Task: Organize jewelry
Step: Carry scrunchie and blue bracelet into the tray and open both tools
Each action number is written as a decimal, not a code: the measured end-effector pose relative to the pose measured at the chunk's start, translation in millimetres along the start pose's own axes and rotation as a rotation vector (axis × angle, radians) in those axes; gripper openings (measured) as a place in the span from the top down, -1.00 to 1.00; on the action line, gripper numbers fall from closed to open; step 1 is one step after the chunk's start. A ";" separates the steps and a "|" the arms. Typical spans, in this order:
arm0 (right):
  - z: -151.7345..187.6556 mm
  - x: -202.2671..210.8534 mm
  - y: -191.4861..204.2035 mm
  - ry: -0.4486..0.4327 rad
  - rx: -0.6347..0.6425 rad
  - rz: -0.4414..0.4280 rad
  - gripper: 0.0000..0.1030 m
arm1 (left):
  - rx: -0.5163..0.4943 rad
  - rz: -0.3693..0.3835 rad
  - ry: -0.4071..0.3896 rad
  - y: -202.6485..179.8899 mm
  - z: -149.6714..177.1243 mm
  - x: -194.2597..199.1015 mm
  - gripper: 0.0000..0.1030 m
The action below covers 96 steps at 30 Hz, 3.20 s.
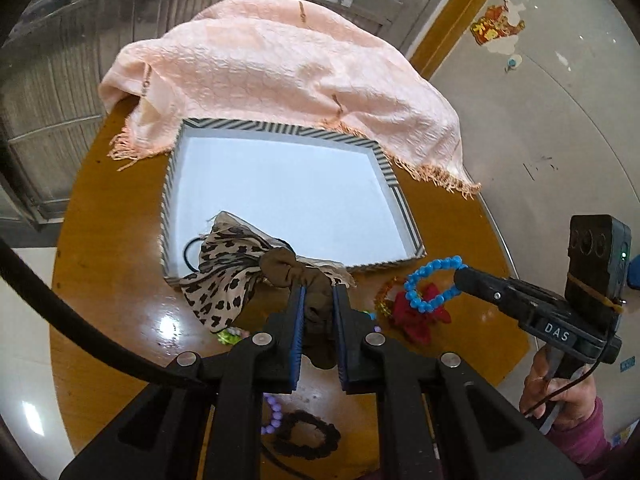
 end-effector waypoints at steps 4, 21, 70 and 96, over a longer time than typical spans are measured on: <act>-3.1 -4.3 6.0 0.008 0.015 -0.001 0.83 | 0.007 -0.019 -0.007 6.7 -4.0 0.4 0.73; -32.1 -24.8 14.2 0.022 0.050 0.018 0.83 | 0.014 -0.107 -0.036 26.0 -29.4 -5.4 0.73; -107.7 -205.0 10.2 0.275 0.068 0.017 0.83 | 0.245 -0.171 0.063 115.1 -80.8 -106.4 0.73; -89.0 -179.7 -0.1 0.248 0.030 0.043 0.54 | 0.210 -0.198 0.043 97.8 -73.5 -97.4 0.38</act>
Point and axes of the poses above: each gripper's, at about its wrist camera, not at the fingertips, and x roughly against the way its jaws point, y to its left, z to its underside, the point moved 2 cm from there along -x, roughly the way its jaws point, and after that the axes turned 5 degrees about y, right-handed, at the moved point
